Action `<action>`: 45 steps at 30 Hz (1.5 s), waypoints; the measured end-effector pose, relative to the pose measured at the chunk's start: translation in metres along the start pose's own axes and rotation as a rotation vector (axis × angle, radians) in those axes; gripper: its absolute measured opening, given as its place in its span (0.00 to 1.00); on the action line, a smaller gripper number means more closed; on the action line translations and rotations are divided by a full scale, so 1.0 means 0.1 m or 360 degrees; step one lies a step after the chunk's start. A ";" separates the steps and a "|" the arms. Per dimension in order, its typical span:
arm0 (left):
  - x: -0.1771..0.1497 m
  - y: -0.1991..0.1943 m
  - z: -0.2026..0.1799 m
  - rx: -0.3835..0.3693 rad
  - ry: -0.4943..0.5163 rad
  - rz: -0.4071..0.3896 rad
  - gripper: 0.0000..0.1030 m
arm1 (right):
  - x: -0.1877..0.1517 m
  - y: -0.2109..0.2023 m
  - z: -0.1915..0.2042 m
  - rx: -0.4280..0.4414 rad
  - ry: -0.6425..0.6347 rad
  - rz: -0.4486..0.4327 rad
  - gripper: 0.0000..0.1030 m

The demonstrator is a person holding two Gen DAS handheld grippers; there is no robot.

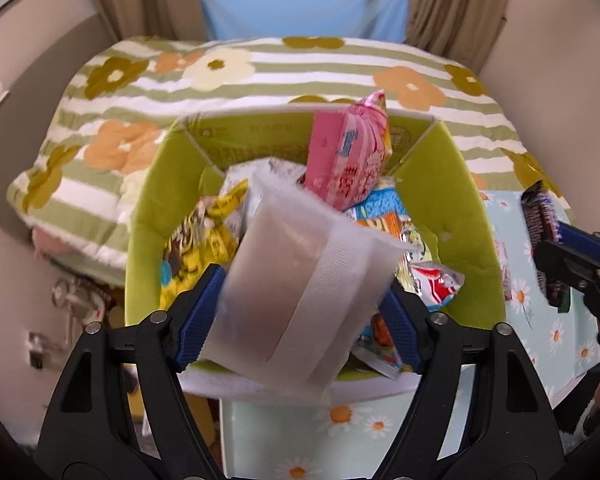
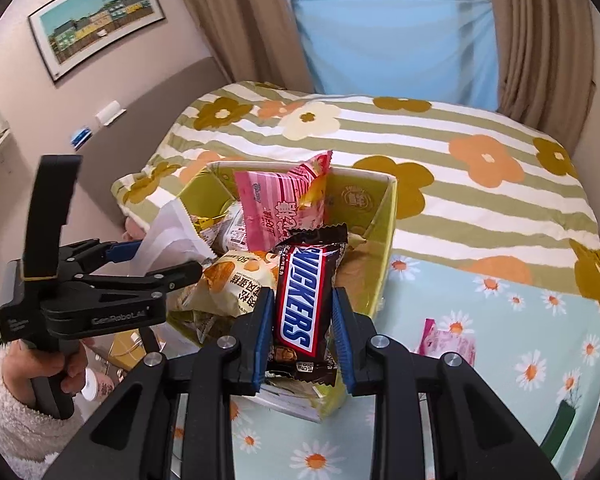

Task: Organize snacks
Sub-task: 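Carry both items over the yellow box and open both tools to drop them, then move both tools back over the last two snacks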

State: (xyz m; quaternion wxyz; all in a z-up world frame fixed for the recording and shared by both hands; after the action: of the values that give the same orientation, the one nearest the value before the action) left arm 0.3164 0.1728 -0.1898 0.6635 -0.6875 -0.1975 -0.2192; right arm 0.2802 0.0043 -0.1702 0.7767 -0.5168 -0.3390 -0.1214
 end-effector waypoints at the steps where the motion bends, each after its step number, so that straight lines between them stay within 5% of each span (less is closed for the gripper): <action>1: 0.01 -0.01 -0.01 -0.0032 0.0013 -0.0010 0.81 | 0.00 0.02 0.00 -0.0014 0.0016 0.0003 0.26; 3: 0.03 -0.04 0.01 -0.0052 0.0033 -0.0047 1.00 | -0.03 0.06 0.00 -0.0046 0.0058 0.0012 0.26; 19: -0.22 -0.17 0.13 0.0015 0.0039 -0.0089 1.00 | -0.21 0.43 0.08 -0.0029 0.0136 0.0220 0.27; 20: -0.24 -0.18 0.14 0.0009 0.0027 -0.0087 1.00 | -0.23 0.47 0.07 -0.0044 0.0140 0.0244 0.32; 22: -0.27 -0.20 0.15 0.0011 0.0023 -0.0088 1.00 | -0.25 0.48 0.06 -0.0070 0.0151 0.0236 0.77; 24: -0.31 -0.21 0.16 0.0032 0.0025 -0.0086 1.00 | -0.27 0.42 0.06 -0.0034 0.0163 0.0186 0.92; 38: -0.39 -0.32 -0.02 -0.0097 0.0053 -0.0146 1.00 | -0.43 0.04 0.02 -0.0144 0.0213 0.0038 0.92; 45: -0.39 -0.35 -0.52 -0.0218 0.0219 -0.0169 1.00 | -0.63 -0.28 -0.28 -0.0255 0.0368 -0.0010 0.92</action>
State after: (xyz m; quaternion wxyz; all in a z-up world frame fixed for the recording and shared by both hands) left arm 0.2627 0.1230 -0.1814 0.6143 -0.7032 -0.1721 -0.3139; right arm 0.2294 -0.0425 -0.1977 0.7665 -0.5587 -0.2380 -0.2091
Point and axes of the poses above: each gripper's, at about its wrist camera, not at the fingertips, and y roughly the way its jaws point, z to its left, x to its top, the point moved 6 cm from there along y, roughly the way its jaws point, and after that the axes turned 4 degrees about -z, right-handed, at the moved point
